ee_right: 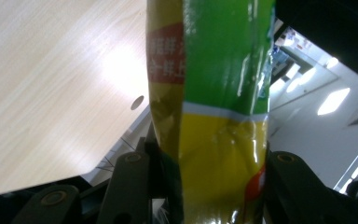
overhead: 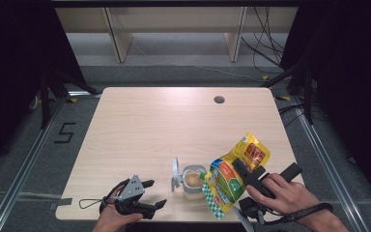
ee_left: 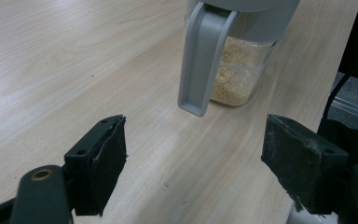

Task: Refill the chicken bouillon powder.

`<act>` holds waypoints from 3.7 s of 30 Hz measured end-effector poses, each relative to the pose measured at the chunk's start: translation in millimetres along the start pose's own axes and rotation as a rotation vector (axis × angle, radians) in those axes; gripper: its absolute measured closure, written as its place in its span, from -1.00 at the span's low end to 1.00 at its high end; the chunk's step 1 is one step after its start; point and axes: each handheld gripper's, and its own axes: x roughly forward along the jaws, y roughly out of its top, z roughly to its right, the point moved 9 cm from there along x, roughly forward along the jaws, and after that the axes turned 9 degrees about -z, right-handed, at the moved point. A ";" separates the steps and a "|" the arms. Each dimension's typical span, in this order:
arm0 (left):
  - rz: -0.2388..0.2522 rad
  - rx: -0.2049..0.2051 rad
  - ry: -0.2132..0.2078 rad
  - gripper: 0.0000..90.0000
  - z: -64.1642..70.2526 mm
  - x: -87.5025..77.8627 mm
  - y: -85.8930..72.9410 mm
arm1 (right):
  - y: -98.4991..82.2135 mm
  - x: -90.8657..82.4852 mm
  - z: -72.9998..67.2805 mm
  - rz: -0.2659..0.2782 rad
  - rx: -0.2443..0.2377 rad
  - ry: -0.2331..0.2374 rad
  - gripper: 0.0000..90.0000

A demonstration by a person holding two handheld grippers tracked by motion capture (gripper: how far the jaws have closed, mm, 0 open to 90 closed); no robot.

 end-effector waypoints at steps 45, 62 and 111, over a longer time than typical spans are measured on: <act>0.004 0.031 -0.005 -0.52 -1.5 1.0 0.1 | 26.2 -3.4 -62.9 0.071 0.780 0.042 0.51; 0.016 0.027 -0.012 -0.52 -0.3 -0.1 1.7 | 34.1 3.2 -76.7 0.189 1.023 0.128 0.53; 0.015 0.018 -0.004 -0.52 -1.3 -1.8 0.2 | 45.6 31.5 -80.9 0.580 1.452 0.277 0.60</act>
